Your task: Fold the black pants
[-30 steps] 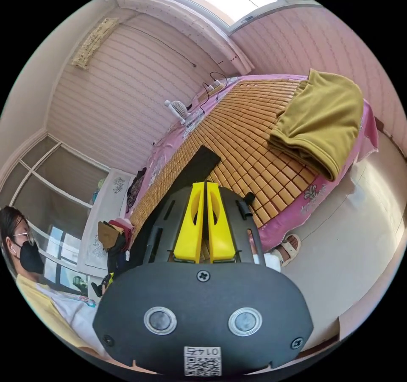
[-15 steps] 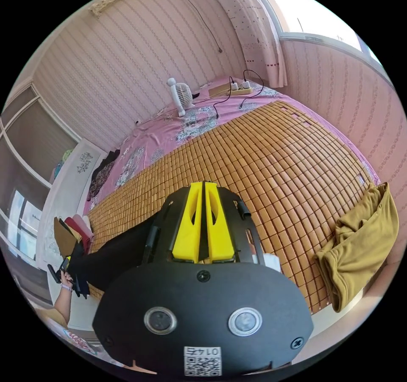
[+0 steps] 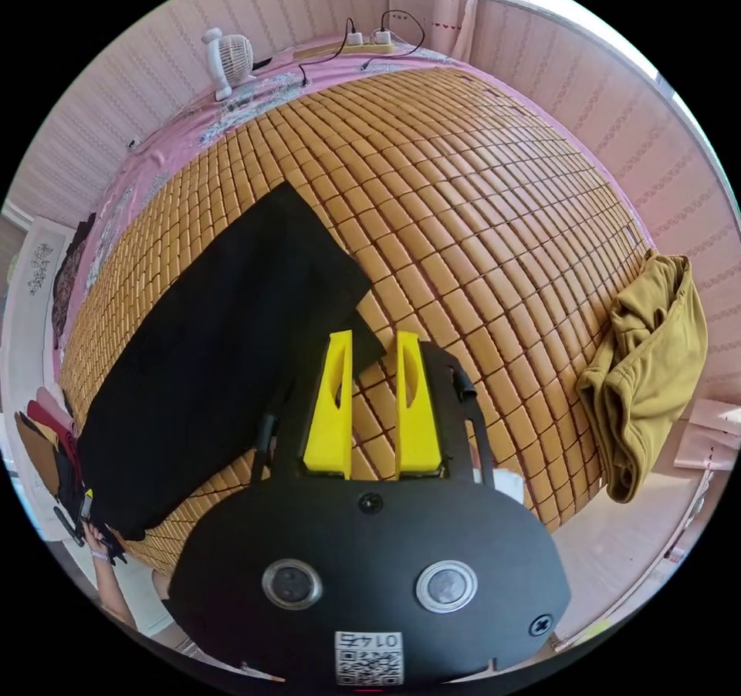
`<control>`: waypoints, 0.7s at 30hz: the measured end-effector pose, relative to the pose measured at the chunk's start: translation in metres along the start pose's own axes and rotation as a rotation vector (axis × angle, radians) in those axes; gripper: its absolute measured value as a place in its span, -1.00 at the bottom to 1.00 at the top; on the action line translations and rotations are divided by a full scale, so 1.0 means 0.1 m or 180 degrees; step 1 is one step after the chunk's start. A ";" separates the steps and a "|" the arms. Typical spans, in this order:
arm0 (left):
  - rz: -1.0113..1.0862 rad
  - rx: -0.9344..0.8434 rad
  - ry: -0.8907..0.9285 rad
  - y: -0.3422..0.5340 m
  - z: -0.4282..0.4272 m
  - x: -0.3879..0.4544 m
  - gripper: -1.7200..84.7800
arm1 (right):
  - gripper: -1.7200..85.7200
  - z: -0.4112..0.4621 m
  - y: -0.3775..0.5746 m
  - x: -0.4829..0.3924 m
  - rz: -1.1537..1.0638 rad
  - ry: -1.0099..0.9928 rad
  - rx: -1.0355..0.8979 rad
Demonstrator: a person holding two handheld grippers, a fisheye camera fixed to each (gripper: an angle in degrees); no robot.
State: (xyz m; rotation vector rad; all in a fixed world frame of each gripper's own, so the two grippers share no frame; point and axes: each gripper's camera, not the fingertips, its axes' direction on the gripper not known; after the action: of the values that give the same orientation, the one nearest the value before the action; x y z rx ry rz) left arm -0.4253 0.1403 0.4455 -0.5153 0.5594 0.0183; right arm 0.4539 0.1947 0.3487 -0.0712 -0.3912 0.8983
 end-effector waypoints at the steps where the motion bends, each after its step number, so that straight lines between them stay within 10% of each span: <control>1: 0.0062 0.0057 -0.0061 0.02 0.02 0.06 -0.98 | -0.82 0.00 0.02 -0.04 -0.0036 0.0031 -0.0009; 8: 0.0494 -0.0247 -0.0737 0.14 0.27 0.33 -0.98 | -0.97 -0.21 0.40 0.01 -0.0535 0.0195 -0.0107; 21: 0.0935 0.0536 0.0094 0.91 -0.19 1.15 -0.98 | -0.78 -0.82 1.70 1.18 0.0123 -0.0586 0.0230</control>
State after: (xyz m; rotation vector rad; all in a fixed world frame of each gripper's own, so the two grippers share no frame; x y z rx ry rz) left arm -0.3511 0.1968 0.3304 -0.2666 0.6555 0.2416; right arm 0.4223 0.4001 0.2702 0.0711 -0.5294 0.9598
